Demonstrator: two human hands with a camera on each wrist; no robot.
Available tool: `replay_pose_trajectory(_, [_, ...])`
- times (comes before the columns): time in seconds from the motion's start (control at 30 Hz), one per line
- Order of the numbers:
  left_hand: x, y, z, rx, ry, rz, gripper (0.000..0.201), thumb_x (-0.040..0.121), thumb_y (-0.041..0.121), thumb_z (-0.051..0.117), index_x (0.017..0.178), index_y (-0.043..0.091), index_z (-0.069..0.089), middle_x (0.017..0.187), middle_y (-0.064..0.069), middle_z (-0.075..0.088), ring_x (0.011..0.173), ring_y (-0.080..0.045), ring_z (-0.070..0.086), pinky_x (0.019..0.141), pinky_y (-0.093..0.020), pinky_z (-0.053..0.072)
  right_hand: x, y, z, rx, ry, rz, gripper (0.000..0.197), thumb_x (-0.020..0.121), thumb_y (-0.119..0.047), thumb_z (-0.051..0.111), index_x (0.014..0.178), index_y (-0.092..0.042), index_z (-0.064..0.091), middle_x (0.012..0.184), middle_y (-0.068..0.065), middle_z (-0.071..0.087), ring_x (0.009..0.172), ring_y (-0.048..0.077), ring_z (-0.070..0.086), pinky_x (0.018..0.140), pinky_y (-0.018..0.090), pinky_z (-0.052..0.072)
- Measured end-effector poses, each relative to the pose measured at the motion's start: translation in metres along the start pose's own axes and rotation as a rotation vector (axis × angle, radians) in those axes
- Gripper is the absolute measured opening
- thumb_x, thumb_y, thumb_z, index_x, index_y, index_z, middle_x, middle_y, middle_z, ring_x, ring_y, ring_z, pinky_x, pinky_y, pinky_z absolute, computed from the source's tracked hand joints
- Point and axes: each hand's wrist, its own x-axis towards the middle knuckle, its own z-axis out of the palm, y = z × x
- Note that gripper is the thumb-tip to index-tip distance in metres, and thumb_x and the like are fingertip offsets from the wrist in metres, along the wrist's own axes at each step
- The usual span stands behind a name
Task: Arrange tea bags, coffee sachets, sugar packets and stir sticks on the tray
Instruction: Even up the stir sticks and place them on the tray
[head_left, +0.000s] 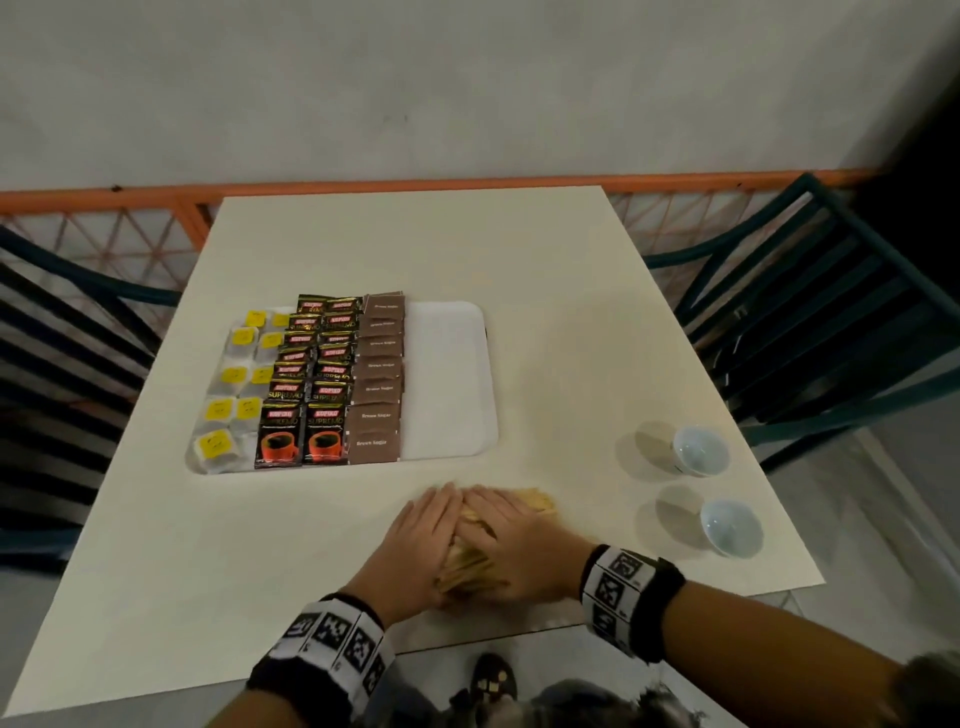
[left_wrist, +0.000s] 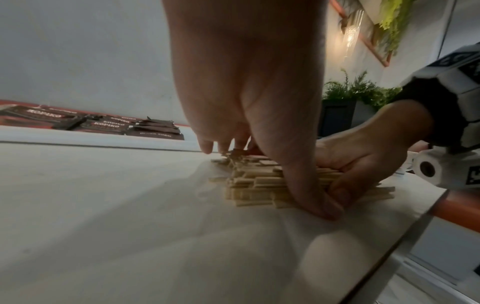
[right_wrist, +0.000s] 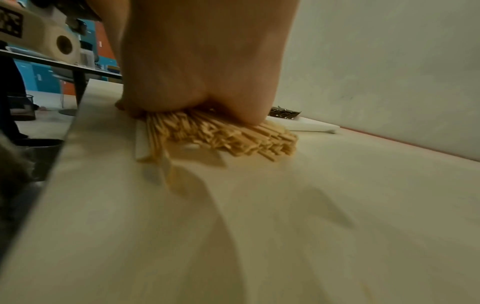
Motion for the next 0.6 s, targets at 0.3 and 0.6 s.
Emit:
replay_pose_trajectory(0.3, [0.005, 0.005, -0.002, -0.081, 0.053, -0.049, 0.109, 0.069, 0.056, 0.066, 0.149, 0.01, 0.009, 0.154, -0.005, 0.02, 0.141, -0.02, 0.019, 0.117, -0.033, 0.015, 0.006, 0.006, -0.001, 0.106, 0.122, -0.062, 0.082, 0.078, -0.064, 0.05, 0.138, -0.01, 0.036, 0.144, 0.013, 0.039, 0.135, 0.028, 0.034, 0.119, 0.041, 0.014])
replay_pose_trajectory(0.6, [0.011, 0.018, -0.022, 0.041, 0.006, -0.116, 0.086, 0.075, 0.044, 0.067, 0.142, 0.012, 0.024, 0.138, -0.005, 0.036, 0.119, -0.022, 0.043, 0.1, -0.031, 0.036, -0.02, 0.026, -0.002, 0.125, 0.123, 0.204, 0.121, 0.059, -0.074, 0.062, 0.148, -0.018, 0.001, 0.156, 0.013, 0.008, 0.144, 0.031, 0.003, 0.114, 0.045, -0.003])
